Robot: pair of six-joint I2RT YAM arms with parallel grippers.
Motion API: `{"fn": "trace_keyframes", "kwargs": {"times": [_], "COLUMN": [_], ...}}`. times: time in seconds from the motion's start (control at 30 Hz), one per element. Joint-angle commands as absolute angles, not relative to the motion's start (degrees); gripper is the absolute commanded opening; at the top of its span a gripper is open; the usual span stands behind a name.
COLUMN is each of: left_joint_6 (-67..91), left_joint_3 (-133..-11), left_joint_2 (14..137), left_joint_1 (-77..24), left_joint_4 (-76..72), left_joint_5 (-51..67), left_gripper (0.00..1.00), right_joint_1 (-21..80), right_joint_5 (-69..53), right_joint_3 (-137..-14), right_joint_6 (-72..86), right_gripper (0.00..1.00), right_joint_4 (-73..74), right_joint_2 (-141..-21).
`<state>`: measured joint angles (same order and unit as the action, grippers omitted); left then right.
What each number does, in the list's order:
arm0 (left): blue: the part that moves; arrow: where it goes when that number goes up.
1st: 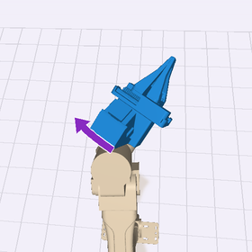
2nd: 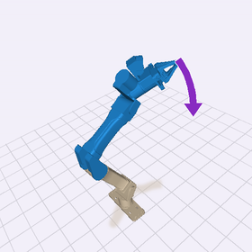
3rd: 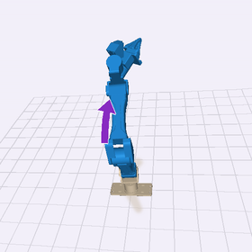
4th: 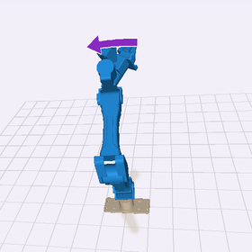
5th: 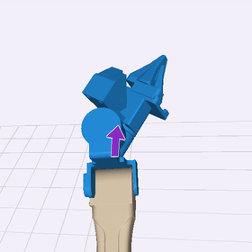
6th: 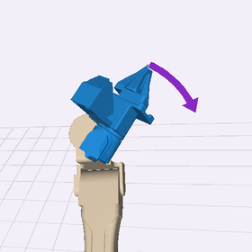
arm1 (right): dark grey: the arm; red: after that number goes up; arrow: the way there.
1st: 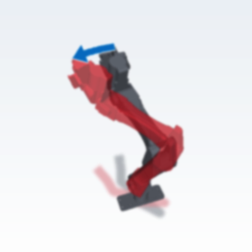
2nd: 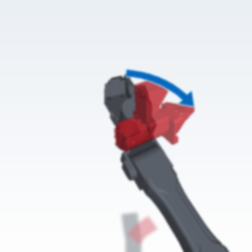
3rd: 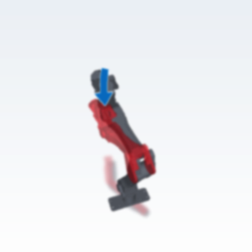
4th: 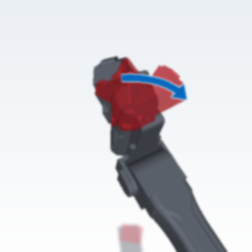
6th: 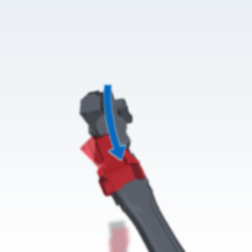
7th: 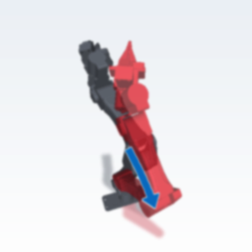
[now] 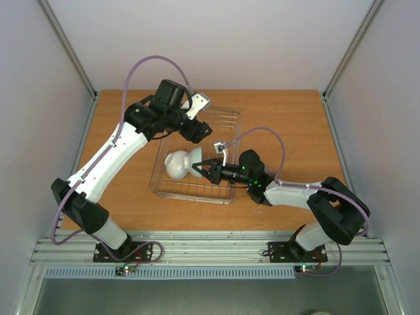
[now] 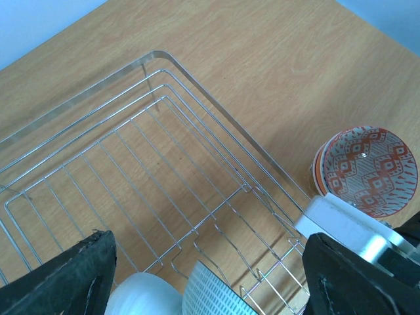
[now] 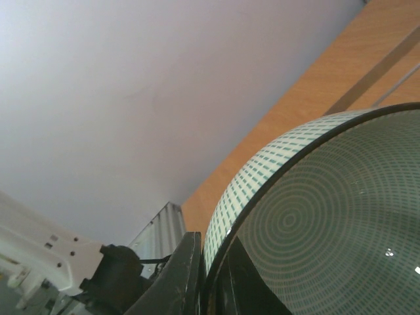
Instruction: Load the bowls into the dish rack
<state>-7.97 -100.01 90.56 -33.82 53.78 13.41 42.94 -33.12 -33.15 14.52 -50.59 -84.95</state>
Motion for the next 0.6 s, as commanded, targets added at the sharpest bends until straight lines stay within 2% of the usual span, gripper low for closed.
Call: {"fn": "trace_keyframes", "kwargs": {"times": [0.0,0.43,0.57], "left_joint_6": [-8.35,-8.65,-8.95], "left_joint_3": [-99.43,-96.88,-95.8], "left_joint_2": [89.6,87.68,86.74], "left_joint_1": [-33.66,-33.66,-33.59], "left_joint_4": [51.23,50.13,49.59], "left_joint_5": [14.67,14.53,14.54], "left_gripper": [0.78,0.78,0.78], "right_joint_1": [42.58,41.9,41.79], "right_joint_5": [-29.38,-30.48,-28.1], "right_joint_3": [-33.44,-32.35,-30.62], "right_joint_6": [12.07,20.21,20.79], "right_gripper": [0.01,0.01,0.01], "right_joint_4": [-53.26,-73.89,-76.58], "right_joint_2": [-84.22,-97.15,-97.53]}}
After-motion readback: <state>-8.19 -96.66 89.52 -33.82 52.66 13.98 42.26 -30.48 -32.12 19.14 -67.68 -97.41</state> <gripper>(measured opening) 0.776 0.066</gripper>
